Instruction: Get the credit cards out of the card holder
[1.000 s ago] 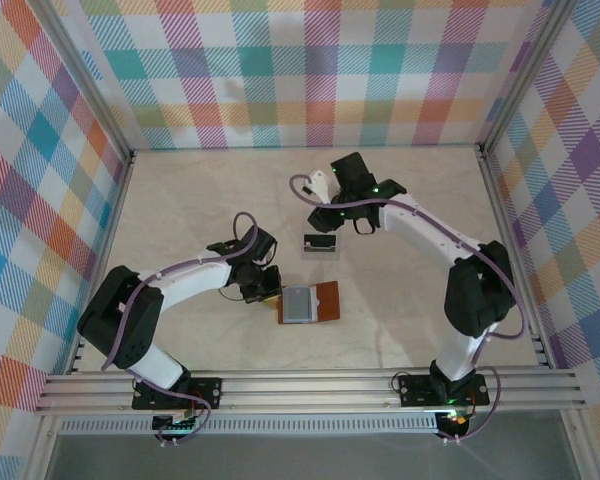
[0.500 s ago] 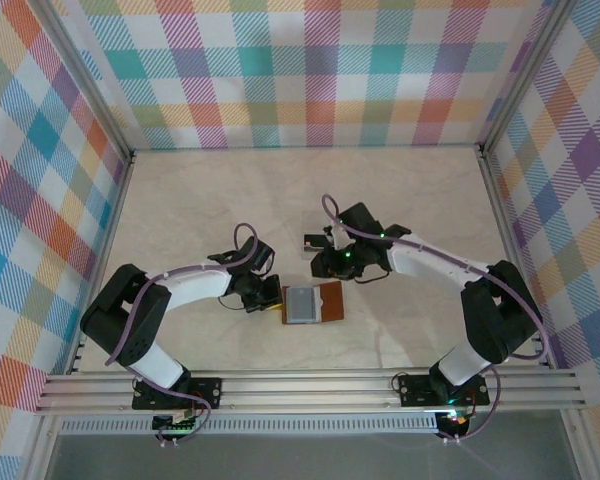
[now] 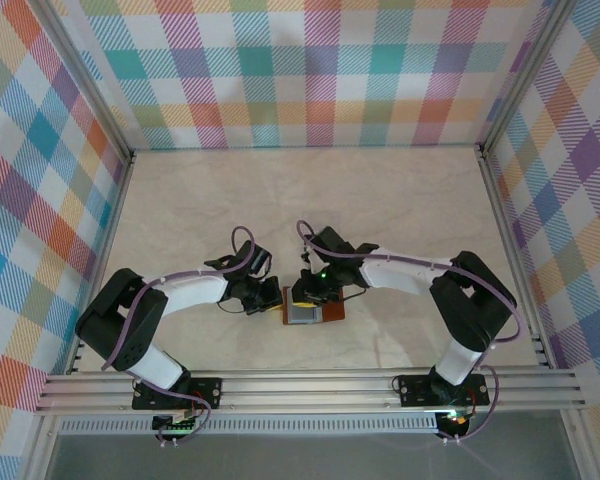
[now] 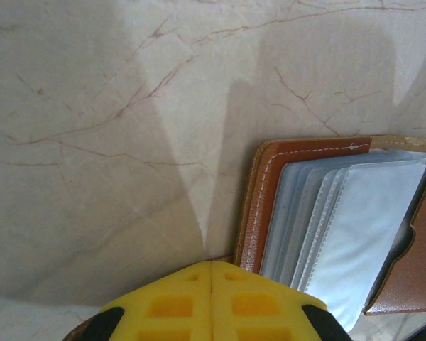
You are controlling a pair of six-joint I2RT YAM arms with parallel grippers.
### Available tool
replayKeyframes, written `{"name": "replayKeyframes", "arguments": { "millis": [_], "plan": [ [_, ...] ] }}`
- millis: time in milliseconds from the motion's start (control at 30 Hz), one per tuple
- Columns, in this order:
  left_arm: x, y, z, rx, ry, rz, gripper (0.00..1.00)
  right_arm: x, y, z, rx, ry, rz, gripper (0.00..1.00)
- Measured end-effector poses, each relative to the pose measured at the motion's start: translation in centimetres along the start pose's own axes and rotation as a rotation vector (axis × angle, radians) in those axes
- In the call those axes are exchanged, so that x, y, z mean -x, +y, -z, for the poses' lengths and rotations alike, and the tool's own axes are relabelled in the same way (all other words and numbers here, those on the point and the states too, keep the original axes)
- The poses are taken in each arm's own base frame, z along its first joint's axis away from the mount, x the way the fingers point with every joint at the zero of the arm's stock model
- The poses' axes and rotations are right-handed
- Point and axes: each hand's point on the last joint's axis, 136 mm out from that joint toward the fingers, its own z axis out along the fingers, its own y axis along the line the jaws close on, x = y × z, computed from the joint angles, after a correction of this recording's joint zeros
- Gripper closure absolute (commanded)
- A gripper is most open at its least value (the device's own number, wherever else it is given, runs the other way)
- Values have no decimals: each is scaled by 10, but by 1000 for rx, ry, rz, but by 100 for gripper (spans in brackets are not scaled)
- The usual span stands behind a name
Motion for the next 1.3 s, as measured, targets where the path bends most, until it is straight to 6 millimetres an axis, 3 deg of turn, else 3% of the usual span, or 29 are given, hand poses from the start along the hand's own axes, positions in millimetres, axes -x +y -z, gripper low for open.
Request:
{"name": "replayKeyframes", "arguments": {
  "millis": [233,367,967,1300],
  "plan": [
    [0,0,0,-3,-1,-1,93,1,-10,-26,-39,36,-30,82],
    [0,0,0,-4,-2,-2,93,6,-17,-31,-80,27,-40,77],
    [0,0,0,-4,-2,-1,93,5,-36,-8,-281,-29,3,56],
    [0,0,0,-2,-4,-1,93,3,-63,20,-514,-65,7,50]
  ]
}}
